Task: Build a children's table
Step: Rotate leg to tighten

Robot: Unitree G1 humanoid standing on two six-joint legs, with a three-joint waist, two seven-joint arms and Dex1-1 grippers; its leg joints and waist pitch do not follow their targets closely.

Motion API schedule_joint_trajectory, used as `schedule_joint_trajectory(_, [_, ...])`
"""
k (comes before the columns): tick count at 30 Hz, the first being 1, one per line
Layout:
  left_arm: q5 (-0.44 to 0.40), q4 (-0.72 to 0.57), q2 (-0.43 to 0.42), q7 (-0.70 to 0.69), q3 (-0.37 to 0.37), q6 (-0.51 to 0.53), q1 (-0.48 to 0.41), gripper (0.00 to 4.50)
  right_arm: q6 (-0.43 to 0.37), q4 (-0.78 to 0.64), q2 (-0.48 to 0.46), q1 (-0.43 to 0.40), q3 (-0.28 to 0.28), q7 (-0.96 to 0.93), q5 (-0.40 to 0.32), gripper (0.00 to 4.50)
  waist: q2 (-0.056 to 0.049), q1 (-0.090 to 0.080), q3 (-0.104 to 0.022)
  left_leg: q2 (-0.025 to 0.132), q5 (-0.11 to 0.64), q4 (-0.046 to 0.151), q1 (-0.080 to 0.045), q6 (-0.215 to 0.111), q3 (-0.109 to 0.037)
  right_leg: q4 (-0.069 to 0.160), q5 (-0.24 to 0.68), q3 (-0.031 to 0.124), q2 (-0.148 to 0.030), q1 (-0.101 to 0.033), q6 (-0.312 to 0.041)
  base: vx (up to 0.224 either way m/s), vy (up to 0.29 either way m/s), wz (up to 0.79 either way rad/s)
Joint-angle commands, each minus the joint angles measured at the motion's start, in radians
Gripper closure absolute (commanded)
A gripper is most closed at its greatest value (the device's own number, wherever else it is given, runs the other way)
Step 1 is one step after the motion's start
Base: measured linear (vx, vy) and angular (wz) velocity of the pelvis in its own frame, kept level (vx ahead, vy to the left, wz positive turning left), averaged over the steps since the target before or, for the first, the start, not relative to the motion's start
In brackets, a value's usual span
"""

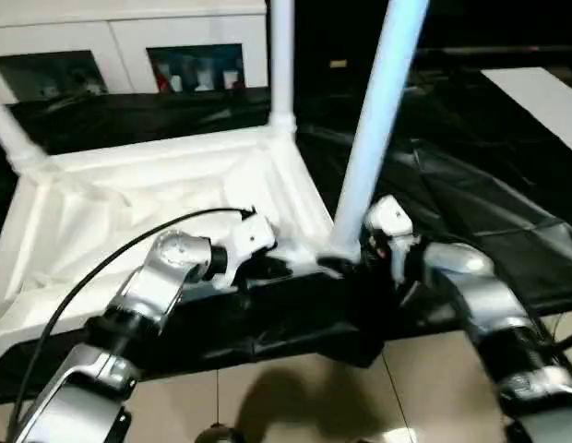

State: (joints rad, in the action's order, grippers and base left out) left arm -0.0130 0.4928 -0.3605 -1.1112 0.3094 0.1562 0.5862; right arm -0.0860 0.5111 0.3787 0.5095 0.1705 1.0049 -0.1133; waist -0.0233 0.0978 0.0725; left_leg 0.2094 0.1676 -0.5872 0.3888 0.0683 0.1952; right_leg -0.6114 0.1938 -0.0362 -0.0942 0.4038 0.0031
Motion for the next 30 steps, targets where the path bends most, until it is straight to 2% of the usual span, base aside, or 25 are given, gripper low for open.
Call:
schedule_joint_trajectory(1, [0.031,-0.034,0.009,-0.023,0.009,-0.008,-0.005,4.5,-0.01,0.001,0.004,0.002,0.021,0.011,0.009,0.59,0.007,-0.002,-0.073,0.018,0.184,0.065,-0.023,-0.057,-0.004,0.059,0.084,0.024,-0.035,-0.044,-0.257,0.0,0.0,0.0])
schedule_joint_trajectory(5, [0.029,-0.052,0.003,-0.033,0.004,0.002,-0.012,4.5,-0.003,0.035,0.004,0.024,0.027,-0.019,0.028,0.59,0.007,-0.005,-0.074,0.017,0.17,0.064,-0.021,-0.054,-0.005,0.058,0.079,0.024,-0.036,-0.045,-0.256,0.0,0.0,0.0])
schedule_joint_trajectory(6, [0.029,-0.055,0.002,-0.035,0.002,0.004,-0.013,4.5,-0.003,0.046,0.001,0.031,0.023,-0.029,0.033,0.86,0.007,-0.006,-0.075,0.016,0.159,0.064,-0.02,-0.057,-0.005,0.056,0.064,0.024,-0.036,-0.045,-0.259,0.0,0.0,0.0])
schedule_joint_trajectory(10, [0.028,-0.058,0.002,-0.038,0.0,0.006,-0.015,4.5,-0.013,0.053,0.0,0.037,0.017,-0.019,0.032,1.02,0.008,-0.006,-0.076,0.015,0.135,0.06,-0.019,-0.072,-0.004,0.05,0.019,0.022,-0.033,-0.047,-0.265,0.0,0.0,0.0])
schedule_joint_trajectory(11, [0.029,-0.061,0.001,-0.038,0.001,0.008,-0.016,4.5,-0.014,0.05,0.003,0.035,0.02,-0.016,0.034,1.3,0.008,-0.007,-0.077,0.014,0.13,0.059,-0.019,-0.074,-0.004,0.05,0.011,0.023,-0.033,-0.048,-0.266,0.0,0.0,0.0])
schedule_joint_trajectory(12, [0.03,-0.062,-0.001,-0.037,0.002,0.008,-0.016,4.5,-0.014,0.05,0.002,0.033,0.019,-0.015,0.036,1.35,0.008,-0.007,-0.076,0.015,0.126,0.059,-0.019,-0.079,-0.004,0.049,0.004,0.022,-0.033,-0.047,-0.269,0.0,0.0,0.0])
schedule_joint_trajectory(16, [0.033,-0.068,-0.002,-0.036,0.002,0.012,-0.02,4.5,-0.016,0.049,-0.001,0.029,0.013,-0.015,0.027,1.67,0.008,-0.008,-0.074,0.016,0.142,0.06,-0.02,-0.077,-0.004,0.052,0.034,0.022,-0.033,-0.046,-0.268,0.0,0.0,0.0])
schedule_joint_trajectory(24, [0.035,-0.072,-0.01,-0.05,0.002,0.021,-0.026,4.5,-0.017,0.048,-0.007,0.022,0.005,0.001,0.012,1.81,0.007,-0.009,-0.073,0.015,0.139,0.06,-0.02,-0.08,-0.004,0.052,0.03,0.022,-0.033,-0.046,-0.268,0.0,0.0,0.0])
schedule_joint_trajectory(27, [0.037,-0.07,-0.011,-0.049,0.003,0.024,-0.028,4.5,-0.032,0.055,-0.022,0.016,-0.013,-0.025,0.001,1.82,0.007,-0.009,-0.073,0.015,0.143,0.061,-0.02,-0.077,-0.004,0.052,0.036,0.022,-0.033,-0.046,-0.268,0.0,0.0,0.0])
schedule_joint_trajectory(29, [0.034,-0.051,0.009,-0.017,-0.004,0.031,-0.021,4.5,-0.041,0.102,-0.062,0.026,-0.057,-0.136,-0.005,1.82,0.006,-0.012,-0.071,0.016,0.149,0.062,-0.02,-0.071,-0.004,0.054,0.046,0.023,-0.035,-0.043,-0.269,0.0,0.0,0.0])
schedule_joint_trajectory(30, [0.023,-0.027,0.029,0.025,-0.01,0.03,-0.009,4.5,-0.054,0.126,-0.088,0.031,-0.079,-0.202,-0.008,1.82,0.007,-0.016,-0.069,0.014,0.163,0.066,-0.017,-0.059,-0.007,0.056,0.075,0.022,-0.035,-0.046,-0.263,0.0,0.0,0.0])
